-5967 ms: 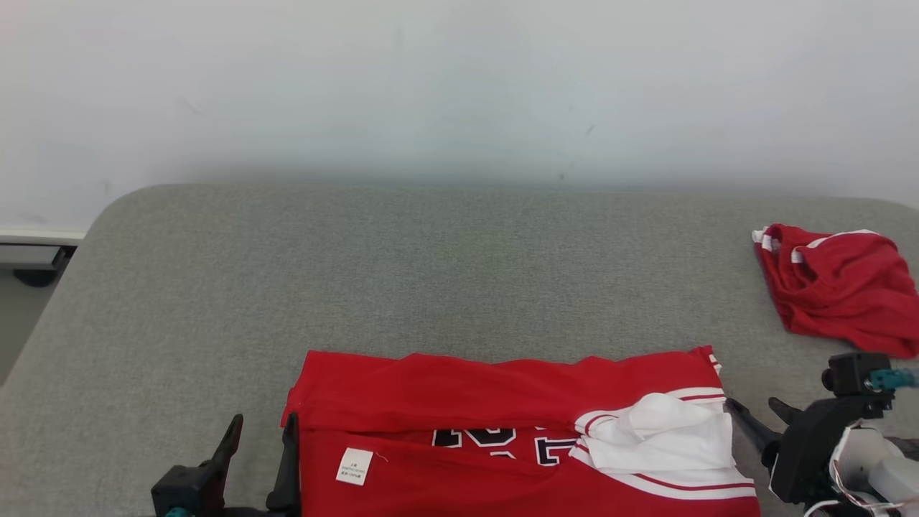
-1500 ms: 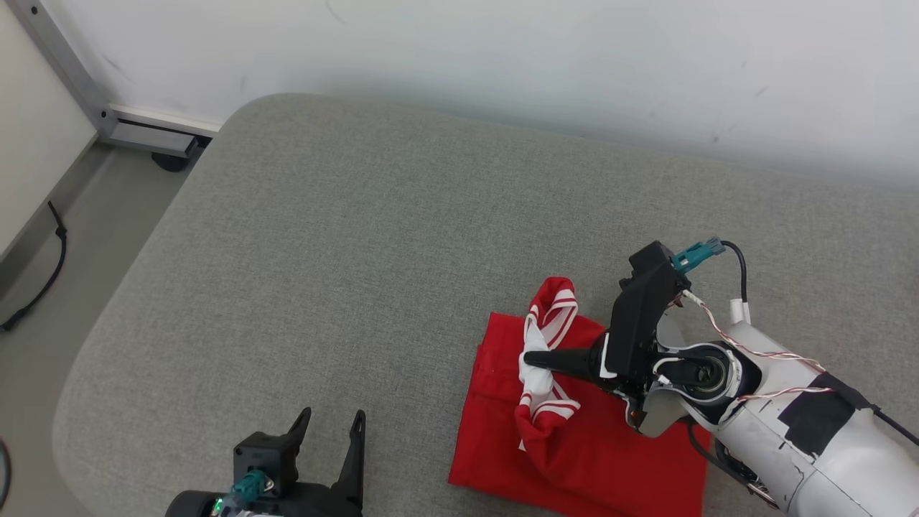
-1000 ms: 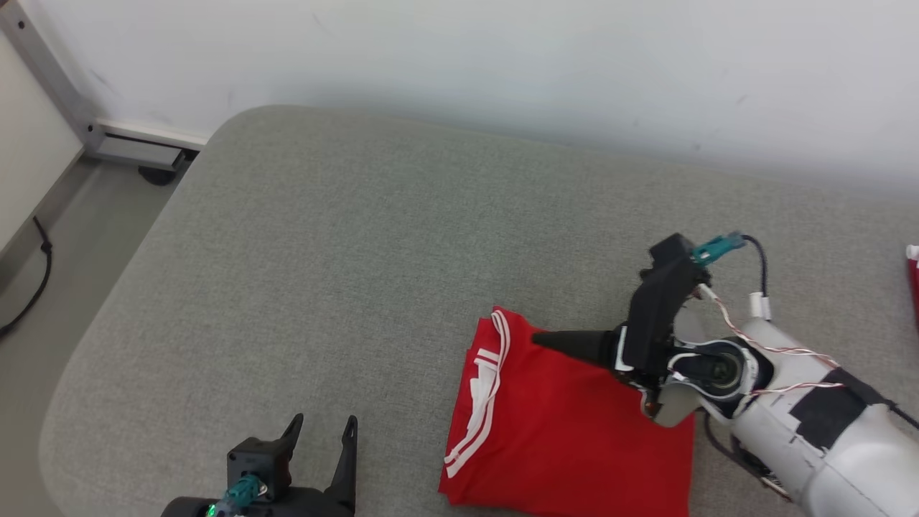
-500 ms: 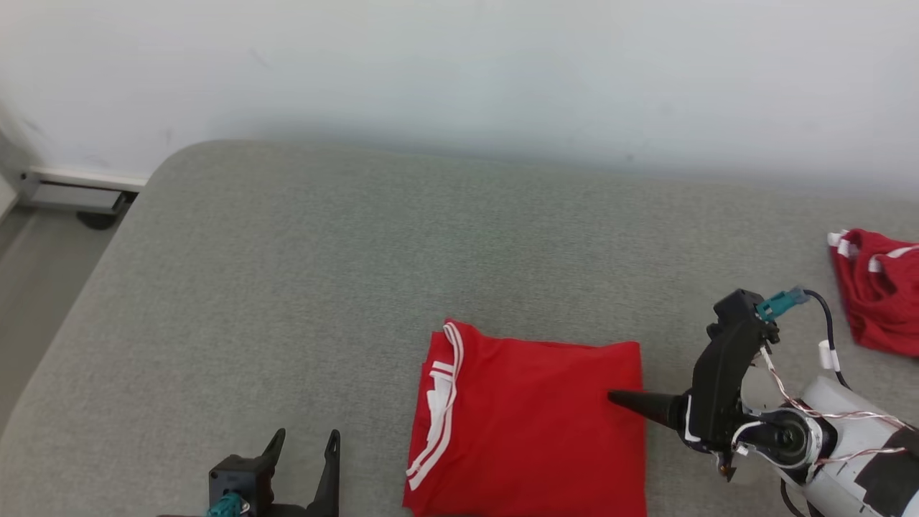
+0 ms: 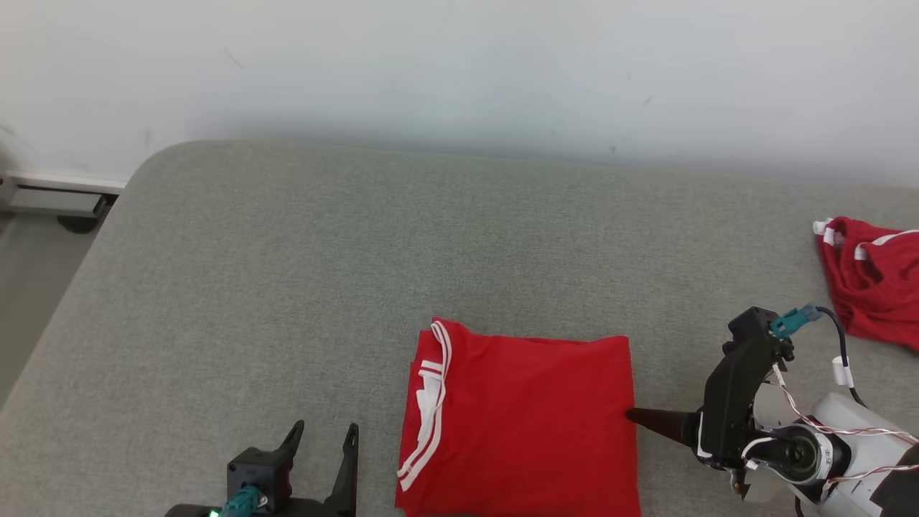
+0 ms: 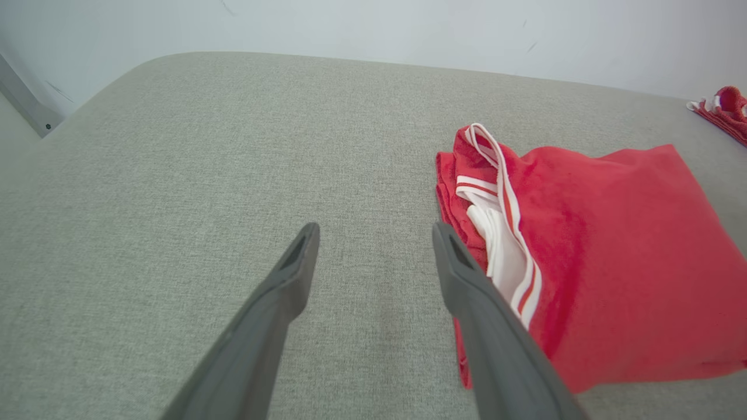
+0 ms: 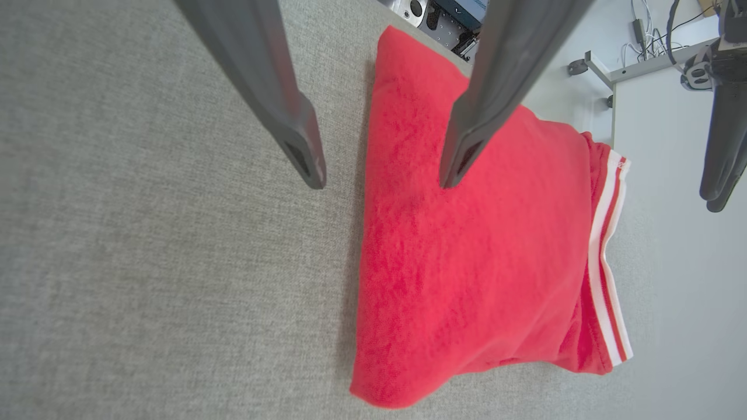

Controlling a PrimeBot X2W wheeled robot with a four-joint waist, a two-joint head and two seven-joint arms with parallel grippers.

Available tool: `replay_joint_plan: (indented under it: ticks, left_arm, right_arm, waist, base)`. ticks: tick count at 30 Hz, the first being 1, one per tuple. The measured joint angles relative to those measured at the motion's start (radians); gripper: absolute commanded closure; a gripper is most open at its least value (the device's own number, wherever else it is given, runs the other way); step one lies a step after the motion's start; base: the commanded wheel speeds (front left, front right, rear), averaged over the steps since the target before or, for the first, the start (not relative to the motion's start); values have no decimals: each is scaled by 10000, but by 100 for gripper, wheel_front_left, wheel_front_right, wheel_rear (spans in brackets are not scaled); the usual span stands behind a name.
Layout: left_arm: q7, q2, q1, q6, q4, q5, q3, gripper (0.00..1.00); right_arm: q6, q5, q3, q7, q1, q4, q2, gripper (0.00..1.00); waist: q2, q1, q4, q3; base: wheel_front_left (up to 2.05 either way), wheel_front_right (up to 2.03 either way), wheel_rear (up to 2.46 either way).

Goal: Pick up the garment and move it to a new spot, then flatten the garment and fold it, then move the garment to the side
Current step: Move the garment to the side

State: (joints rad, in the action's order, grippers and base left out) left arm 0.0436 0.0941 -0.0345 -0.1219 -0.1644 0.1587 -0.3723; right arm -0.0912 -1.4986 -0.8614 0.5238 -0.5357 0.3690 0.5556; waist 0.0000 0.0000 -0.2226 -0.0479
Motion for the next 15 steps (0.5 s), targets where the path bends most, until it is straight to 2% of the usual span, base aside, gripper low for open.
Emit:
replay_joint_plan:
  ticks: [9,14,15]
  left_arm:
    - [12,-79,-164,0,-13,0,-63,0]
    - [12,-151,-171,0,-61,2,-69,0]
    - [10,-151,-174,0,-71,2,-65,0]
  right_arm:
    - [-228,-100,-21,236,-6,360,-132,0]
    - [-247,-332,-38,500,-13,679,-307,0]
    - [-247,-366,-46,573,-15,717,-343,55]
  waist:
    - [0,0,-310,-223]
    - [0,0,-464,-342]
    - [0,0,-482,-358]
  base:
    - [0,0,0]
    - [0,0,0]
    - [0,0,0]
